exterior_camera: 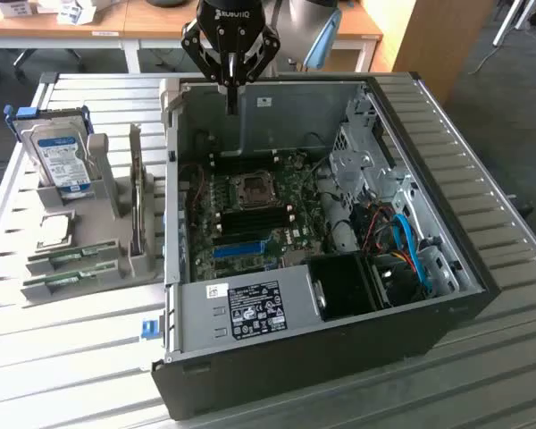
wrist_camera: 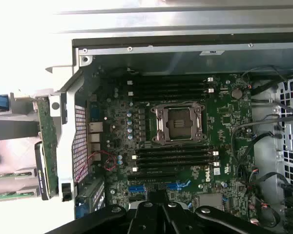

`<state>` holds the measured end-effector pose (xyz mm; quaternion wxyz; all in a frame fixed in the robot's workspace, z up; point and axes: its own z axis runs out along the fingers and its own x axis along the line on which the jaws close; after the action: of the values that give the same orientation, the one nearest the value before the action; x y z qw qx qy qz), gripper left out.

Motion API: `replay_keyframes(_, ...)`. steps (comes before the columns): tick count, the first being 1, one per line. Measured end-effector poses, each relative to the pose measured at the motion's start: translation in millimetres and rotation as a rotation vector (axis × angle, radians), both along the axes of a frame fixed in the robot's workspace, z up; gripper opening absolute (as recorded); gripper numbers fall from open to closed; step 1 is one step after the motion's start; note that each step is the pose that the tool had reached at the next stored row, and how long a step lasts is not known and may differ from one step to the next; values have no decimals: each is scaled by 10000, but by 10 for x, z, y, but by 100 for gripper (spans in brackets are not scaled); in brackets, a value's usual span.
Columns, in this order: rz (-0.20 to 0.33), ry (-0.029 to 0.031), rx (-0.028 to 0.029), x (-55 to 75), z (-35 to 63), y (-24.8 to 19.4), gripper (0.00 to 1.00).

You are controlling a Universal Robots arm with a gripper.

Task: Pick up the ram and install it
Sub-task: 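Reach for the ram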

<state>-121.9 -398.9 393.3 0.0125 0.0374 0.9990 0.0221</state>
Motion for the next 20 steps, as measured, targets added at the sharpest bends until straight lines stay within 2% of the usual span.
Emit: replay_keyframes(20,0,-1,1,-2,0,0,11)
